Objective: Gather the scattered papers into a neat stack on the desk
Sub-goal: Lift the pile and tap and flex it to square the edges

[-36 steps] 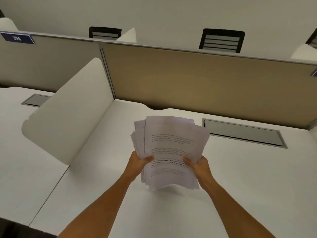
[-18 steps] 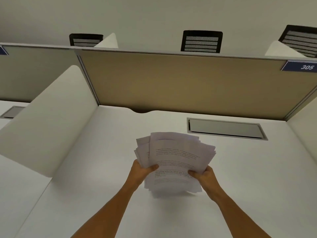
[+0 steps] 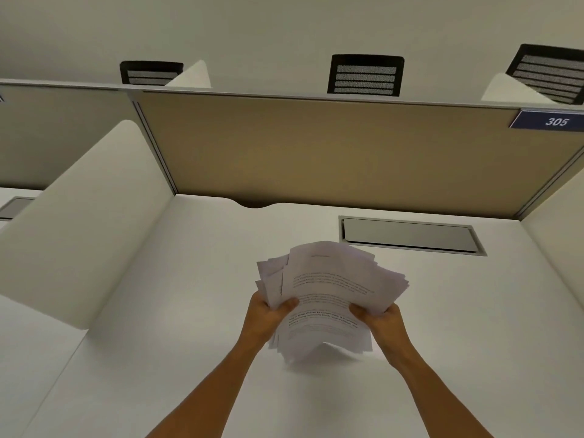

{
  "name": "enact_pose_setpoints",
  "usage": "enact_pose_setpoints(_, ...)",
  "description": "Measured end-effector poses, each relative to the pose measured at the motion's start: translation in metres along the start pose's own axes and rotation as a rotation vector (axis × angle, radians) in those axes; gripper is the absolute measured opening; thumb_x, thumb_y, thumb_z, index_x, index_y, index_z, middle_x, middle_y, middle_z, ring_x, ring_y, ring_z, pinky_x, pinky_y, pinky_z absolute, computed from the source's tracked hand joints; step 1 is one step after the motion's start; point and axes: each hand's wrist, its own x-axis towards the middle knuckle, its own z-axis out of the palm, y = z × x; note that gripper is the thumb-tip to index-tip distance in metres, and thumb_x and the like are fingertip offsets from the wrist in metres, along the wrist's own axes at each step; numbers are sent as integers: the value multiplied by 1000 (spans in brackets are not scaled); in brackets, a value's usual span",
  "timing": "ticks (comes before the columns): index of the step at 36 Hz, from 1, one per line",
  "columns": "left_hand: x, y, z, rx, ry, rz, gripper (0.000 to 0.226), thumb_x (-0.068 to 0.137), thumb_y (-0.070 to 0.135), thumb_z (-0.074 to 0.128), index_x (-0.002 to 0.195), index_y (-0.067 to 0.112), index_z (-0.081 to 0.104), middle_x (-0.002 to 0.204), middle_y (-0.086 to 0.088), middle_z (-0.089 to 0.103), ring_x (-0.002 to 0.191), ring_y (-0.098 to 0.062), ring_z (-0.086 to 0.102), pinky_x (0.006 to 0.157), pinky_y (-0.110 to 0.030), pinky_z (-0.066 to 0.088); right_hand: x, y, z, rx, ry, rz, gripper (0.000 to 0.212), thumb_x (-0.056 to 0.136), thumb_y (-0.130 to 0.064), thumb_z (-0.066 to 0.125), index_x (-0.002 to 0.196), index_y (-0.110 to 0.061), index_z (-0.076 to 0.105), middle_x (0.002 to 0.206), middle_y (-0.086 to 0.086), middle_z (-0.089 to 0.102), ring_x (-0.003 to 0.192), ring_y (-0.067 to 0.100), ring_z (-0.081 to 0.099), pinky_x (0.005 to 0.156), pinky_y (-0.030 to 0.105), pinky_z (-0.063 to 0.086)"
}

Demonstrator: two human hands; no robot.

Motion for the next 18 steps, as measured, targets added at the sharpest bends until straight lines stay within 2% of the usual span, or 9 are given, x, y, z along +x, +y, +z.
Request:
enact_pose_setpoints(3,-6,-7,3,36,-11,-20,34,68,36,80,100,40,67,90,17,75,85,-7,73,66,-25,63,-5,8,-4,-21,-32,19,35,78,-14,84,101,-38,75,102,-8,79,91,9,74,68,21,61)
enact_pose_setpoints(6,-13,-16,6,59,-24,-38,36,69,37,81,102,37,68,97,7,75,89,-15,74,72,-35,64,-9,15,-9,-42,-37,46,37,81,-6,81,102,-36,74,102,-8,79,92,9,74,68,18,60)
enact_pose_setpoints(8,-17,-19,8,47,-14,-44,31,70,35,81,98,43,72,95,8,77,89,-14,74,69,-30,64,-10,17,-11,-55,-23,47,34,82,-8,81,103,-35,75,101,-6,79,92,11,75,68,21,61)
enact_pose_setpoints(11,-23,-14,12,23,-3,-34,33,71,32,80,93,55,71,94,23,75,88,-3,73,64,-20,60,-11,15,-12,-67,5,39,28,80,-14,83,97,-35,77,97,-4,80,87,15,76,65,23,62)
enact_pose_setpoints(15,-22,-4,15,-4,35,-12,30,69,34,79,95,45,69,91,27,74,85,0,71,62,-18,59,-10,8,-13,-54,21,14,30,72,-26,83,98,-38,76,96,-6,79,86,13,76,64,24,62)
enact_pose_setpoints(18,-19,0,16,-18,35,-7,35,68,31,81,100,39,69,90,20,76,86,-5,73,66,-21,61,-11,7,-16,-48,12,13,34,71,-25,84,100,-39,75,97,-4,79,88,14,75,66,25,62)
